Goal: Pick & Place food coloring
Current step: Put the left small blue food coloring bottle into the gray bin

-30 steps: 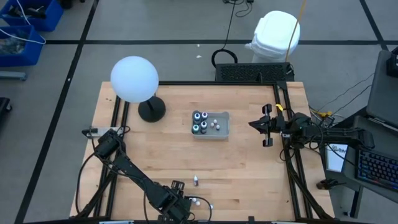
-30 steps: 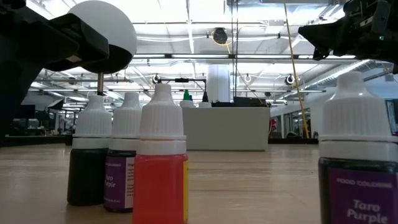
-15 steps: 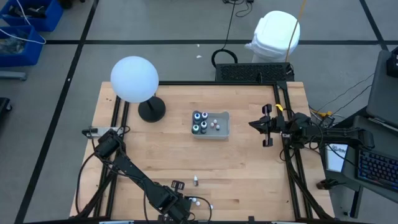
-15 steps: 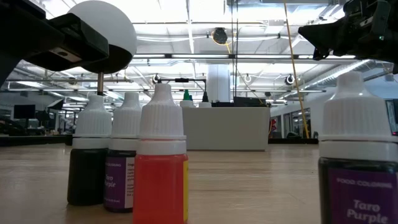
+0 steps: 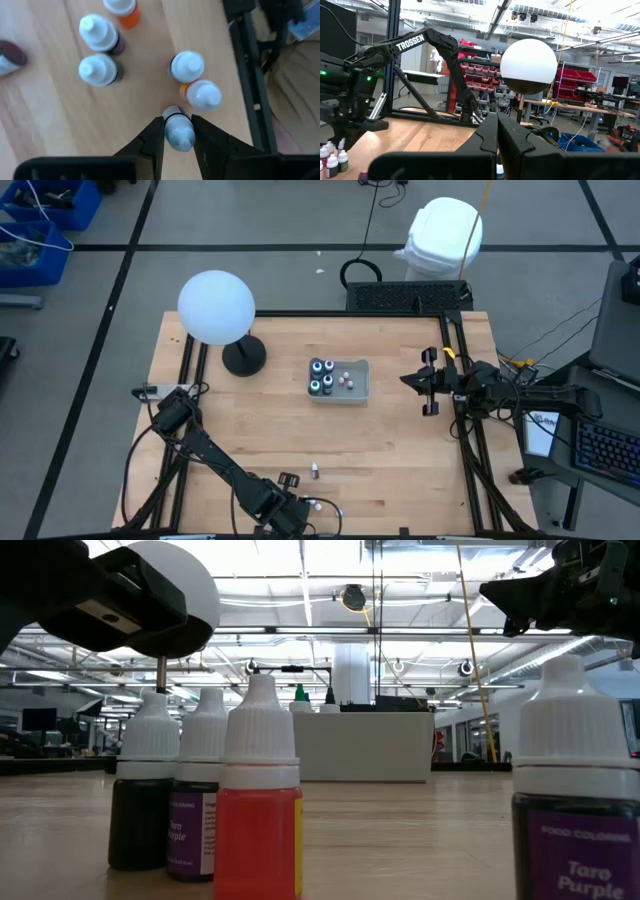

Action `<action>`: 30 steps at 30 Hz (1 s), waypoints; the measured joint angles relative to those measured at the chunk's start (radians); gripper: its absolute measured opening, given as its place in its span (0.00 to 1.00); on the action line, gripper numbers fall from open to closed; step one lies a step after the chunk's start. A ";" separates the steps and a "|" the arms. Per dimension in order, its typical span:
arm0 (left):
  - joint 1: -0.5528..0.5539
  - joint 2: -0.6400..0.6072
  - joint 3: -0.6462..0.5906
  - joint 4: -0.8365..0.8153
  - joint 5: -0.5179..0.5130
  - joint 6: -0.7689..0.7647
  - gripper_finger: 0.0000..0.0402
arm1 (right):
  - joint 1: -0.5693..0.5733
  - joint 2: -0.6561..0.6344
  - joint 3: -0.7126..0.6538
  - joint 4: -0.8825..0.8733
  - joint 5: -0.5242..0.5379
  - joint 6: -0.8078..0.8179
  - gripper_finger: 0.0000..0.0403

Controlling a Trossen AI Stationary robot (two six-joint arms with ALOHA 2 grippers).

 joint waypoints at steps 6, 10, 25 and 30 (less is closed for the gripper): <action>0.007 -0.002 0.000 -0.077 -0.021 -0.006 0.23 | 0.000 0.000 0.000 0.000 0.000 0.000 0.00; 0.017 -0.010 0.000 -0.146 -0.024 -0.020 0.23 | 0.000 0.000 0.000 0.000 0.000 0.000 0.00; 0.018 -0.236 0.000 -0.329 -0.240 -0.003 0.23 | 0.000 0.002 0.000 0.003 0.000 0.000 0.00; -0.001 -0.355 0.000 -0.400 -0.370 -0.023 0.23 | 0.000 0.002 0.000 0.002 0.000 0.000 0.00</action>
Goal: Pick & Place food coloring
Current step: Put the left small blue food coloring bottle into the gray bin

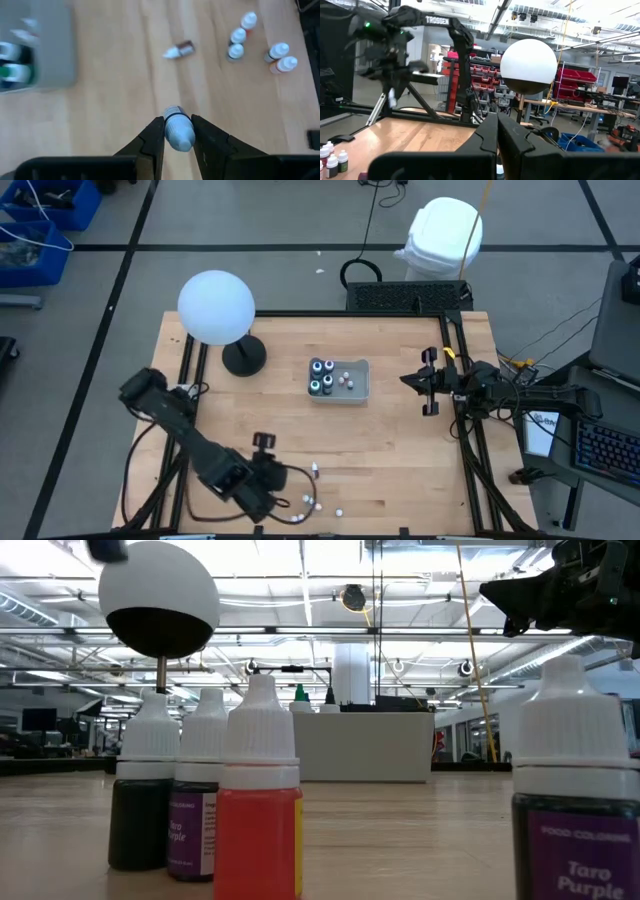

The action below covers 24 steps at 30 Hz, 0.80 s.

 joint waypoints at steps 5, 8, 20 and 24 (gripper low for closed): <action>-0.009 -0.089 -0.009 -0.035 -0.078 0.015 0.23 | 0.000 0.000 0.000 0.000 0.000 0.000 0.00; -0.002 -0.150 -0.073 -0.034 -0.087 0.018 0.23 | 0.000 0.000 0.000 0.000 0.000 0.000 0.00; 0.066 -0.513 -0.693 0.432 -0.001 -0.089 0.23 | 0.000 0.000 0.000 -0.003 0.000 -0.009 0.00; 0.108 -0.533 -0.804 0.533 0.052 -0.113 0.23 | 0.000 0.000 0.000 -0.003 0.000 -0.009 0.00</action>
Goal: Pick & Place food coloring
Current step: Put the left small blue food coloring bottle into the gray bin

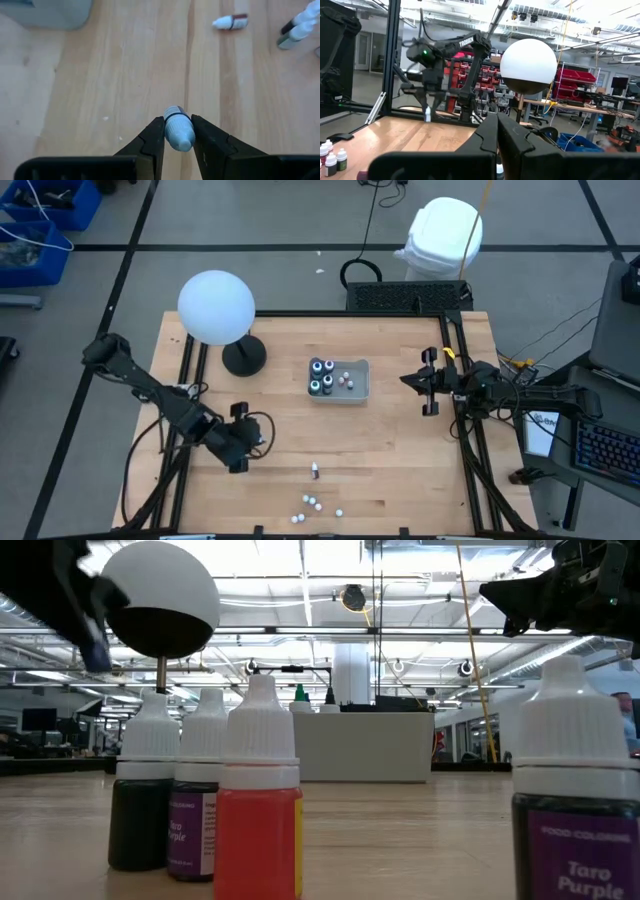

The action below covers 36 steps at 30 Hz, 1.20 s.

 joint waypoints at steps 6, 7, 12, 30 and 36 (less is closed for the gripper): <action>0.056 0.016 -0.035 0.051 0.073 -0.005 0.23 | 0.000 0.000 0.000 0.000 0.000 0.003 0.00; 0.062 0.016 -0.035 0.055 0.078 0.000 0.23 | 0.000 0.000 0.000 0.000 0.000 0.004 0.00; 0.121 0.017 -0.026 0.120 0.103 0.000 0.23 | 0.000 0.000 0.000 0.000 0.000 0.003 0.00; 0.368 0.552 0.729 -0.167 0.272 0.437 0.23 | 0.000 0.000 0.000 0.004 0.001 -0.007 0.00; 0.423 0.661 0.964 -0.170 0.248 0.545 0.23 | 0.000 0.000 0.000 0.021 0.005 -0.010 0.00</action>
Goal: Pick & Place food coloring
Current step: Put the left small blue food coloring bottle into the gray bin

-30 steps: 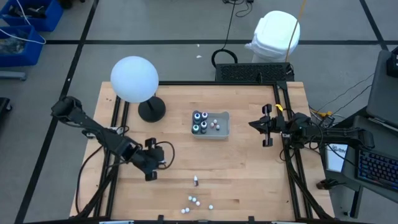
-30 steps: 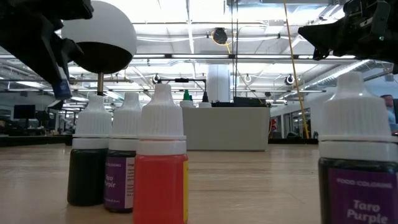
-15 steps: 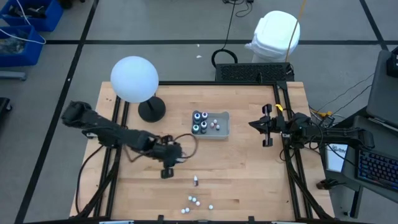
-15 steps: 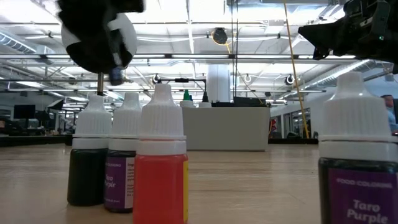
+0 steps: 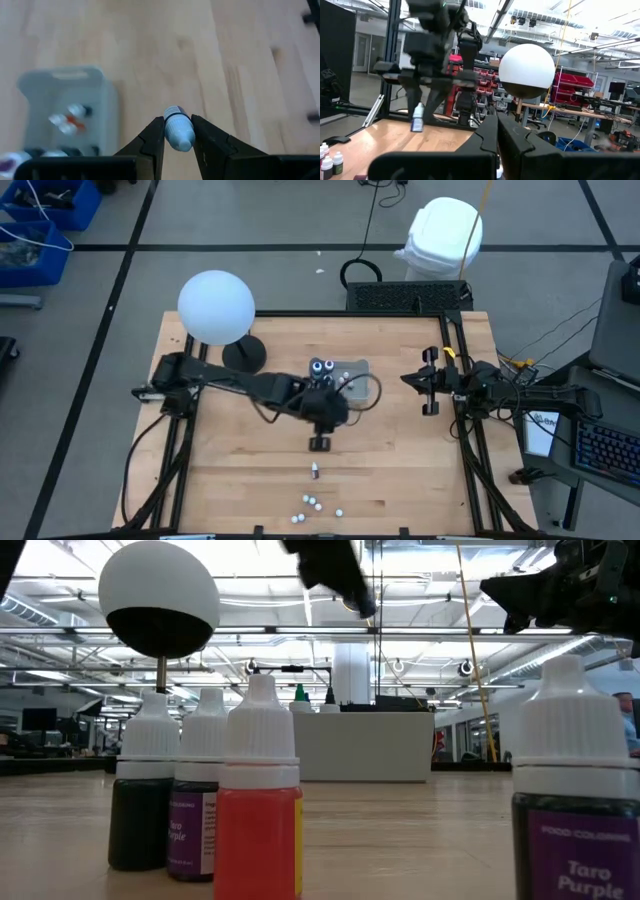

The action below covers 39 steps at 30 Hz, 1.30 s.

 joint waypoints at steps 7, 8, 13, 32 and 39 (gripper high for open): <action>0.097 0.106 0.212 -0.054 -0.005 0.001 0.23 | 0.000 0.000 0.000 0.002 0.000 -0.005 0.00; 0.113 0.119 0.232 -0.067 -0.001 0.010 0.23 | 0.000 0.000 0.000 0.002 0.000 -0.006 0.00; 0.185 0.156 0.259 -0.105 0.032 0.043 0.23 | 0.000 0.000 0.000 0.001 0.000 -0.015 0.00; 0.358 0.306 0.220 -0.036 0.126 0.070 0.23 | -0.001 0.014 0.000 0.005 0.025 -0.052 0.00; 0.365 0.362 0.220 -0.013 0.127 0.096 0.23 | -0.002 0.019 0.000 0.009 0.060 -0.060 0.00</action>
